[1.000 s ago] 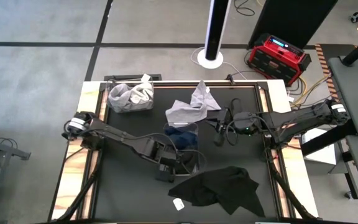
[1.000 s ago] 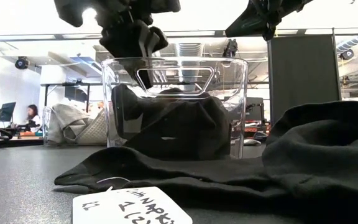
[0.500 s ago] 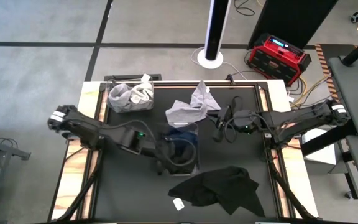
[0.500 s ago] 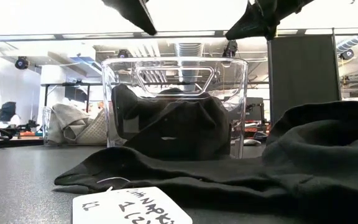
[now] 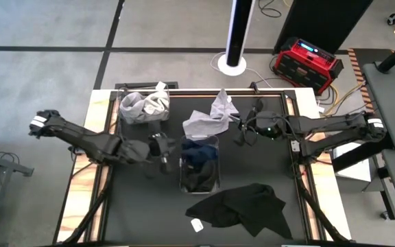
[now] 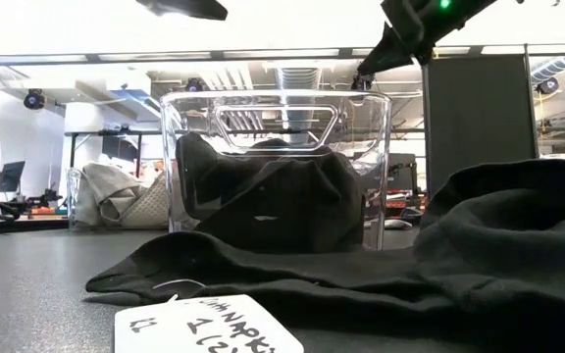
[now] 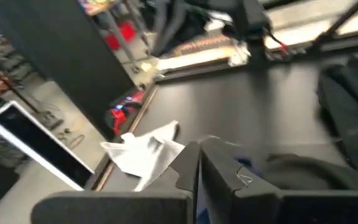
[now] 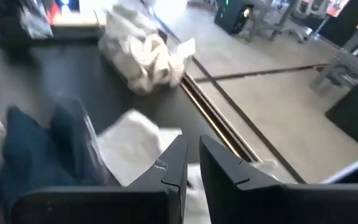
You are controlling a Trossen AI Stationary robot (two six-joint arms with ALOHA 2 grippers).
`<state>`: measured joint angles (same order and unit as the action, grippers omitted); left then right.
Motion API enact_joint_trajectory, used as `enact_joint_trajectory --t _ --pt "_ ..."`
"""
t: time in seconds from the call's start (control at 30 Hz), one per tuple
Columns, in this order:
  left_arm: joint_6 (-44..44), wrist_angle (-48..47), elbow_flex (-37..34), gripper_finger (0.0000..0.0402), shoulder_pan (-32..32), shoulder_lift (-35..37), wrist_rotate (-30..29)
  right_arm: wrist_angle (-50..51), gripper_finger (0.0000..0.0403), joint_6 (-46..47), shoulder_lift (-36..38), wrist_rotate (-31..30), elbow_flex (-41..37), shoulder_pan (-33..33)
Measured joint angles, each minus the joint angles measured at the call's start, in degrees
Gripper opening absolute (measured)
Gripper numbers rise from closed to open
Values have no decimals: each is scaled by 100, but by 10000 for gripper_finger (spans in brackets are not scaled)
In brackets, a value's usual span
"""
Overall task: Sort towels by color in basket
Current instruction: Put the black towel into the bottom transparent bin
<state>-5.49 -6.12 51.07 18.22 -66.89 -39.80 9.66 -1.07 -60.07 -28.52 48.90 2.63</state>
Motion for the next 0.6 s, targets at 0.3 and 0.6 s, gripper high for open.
enact_joint_trajectory --t 0.3,0.6 --pt "69 101 -370 0 7 372 -21 1851 34 -280 0 2784 210 35" --pt "50 100 -397 0 7 232 -23 3071 34 1172 0 3579 127 -662"
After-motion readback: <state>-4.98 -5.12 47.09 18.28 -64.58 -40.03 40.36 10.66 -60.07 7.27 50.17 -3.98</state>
